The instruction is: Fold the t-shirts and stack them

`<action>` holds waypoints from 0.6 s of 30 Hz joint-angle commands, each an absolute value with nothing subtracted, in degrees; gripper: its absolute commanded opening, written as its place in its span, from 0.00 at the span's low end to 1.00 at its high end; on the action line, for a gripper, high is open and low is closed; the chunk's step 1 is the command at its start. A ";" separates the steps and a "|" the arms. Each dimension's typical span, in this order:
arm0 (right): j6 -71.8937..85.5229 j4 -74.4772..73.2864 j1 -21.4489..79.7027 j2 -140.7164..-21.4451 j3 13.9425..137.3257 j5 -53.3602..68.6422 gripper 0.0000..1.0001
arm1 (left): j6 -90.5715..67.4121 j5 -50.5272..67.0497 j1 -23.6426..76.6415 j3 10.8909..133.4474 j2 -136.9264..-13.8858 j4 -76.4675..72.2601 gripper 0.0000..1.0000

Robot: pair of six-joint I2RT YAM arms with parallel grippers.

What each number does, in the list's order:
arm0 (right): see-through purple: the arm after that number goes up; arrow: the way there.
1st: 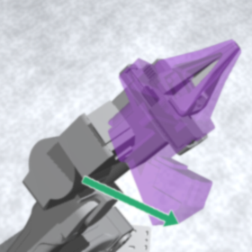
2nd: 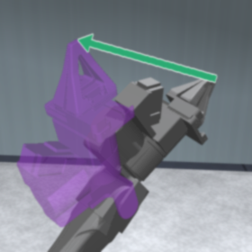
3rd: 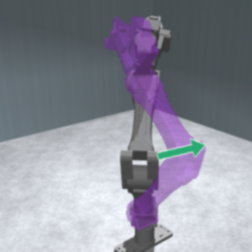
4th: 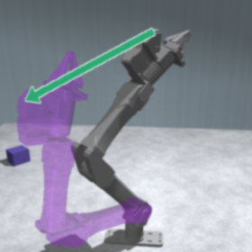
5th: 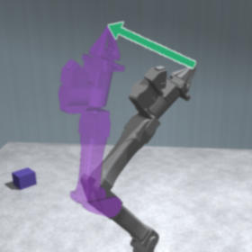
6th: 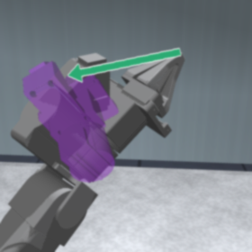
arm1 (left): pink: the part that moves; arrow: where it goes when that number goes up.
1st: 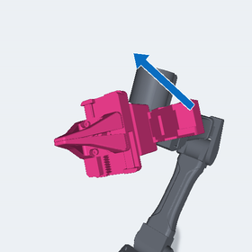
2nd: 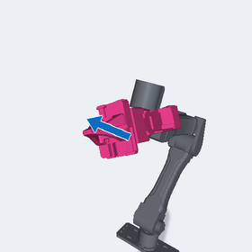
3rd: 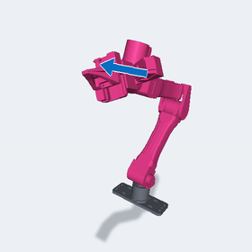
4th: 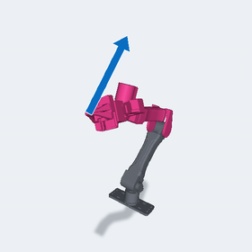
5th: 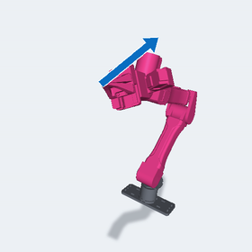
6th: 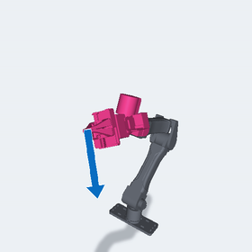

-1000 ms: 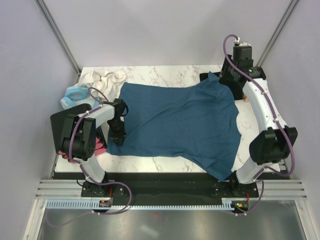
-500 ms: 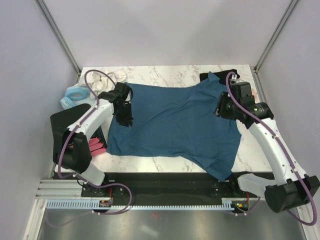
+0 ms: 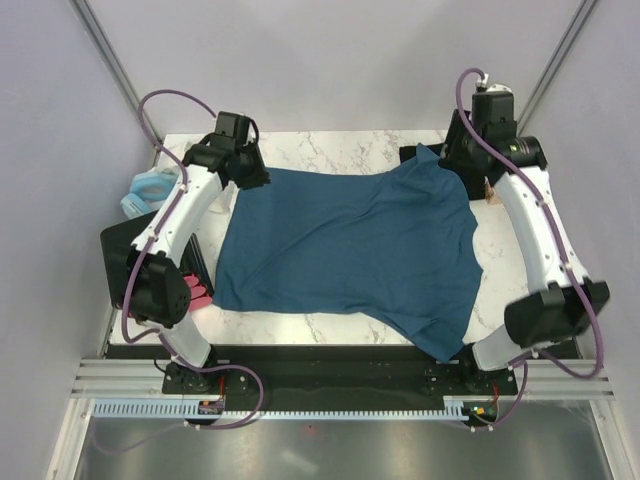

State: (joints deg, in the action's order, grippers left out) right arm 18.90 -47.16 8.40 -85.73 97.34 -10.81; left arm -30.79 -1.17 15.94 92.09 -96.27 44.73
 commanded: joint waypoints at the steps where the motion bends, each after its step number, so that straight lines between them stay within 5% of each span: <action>1: 13.80 -43.95 6.33 -102.25 106.68 -9.50 0.58 | -30.50 -1.41 16.00 100.10 -101.86 48.51 0.31; 11: 15.38 -40.42 3.52 -129.36 133.73 -7.65 0.60 | -27.77 4.48 15.12 95.19 -100.37 47.64 0.31; 18: 12.84 -31.65 1.68 -136.21 130.08 -6.77 0.63 | -28.91 3.43 15.03 95.98 -104.32 46.85 0.31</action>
State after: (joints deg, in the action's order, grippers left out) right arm 14.52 -38.70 2.87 -133.71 130.21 -7.57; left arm -29.47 3.38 15.33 95.22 -102.30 47.83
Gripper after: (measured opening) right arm 0.608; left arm 0.315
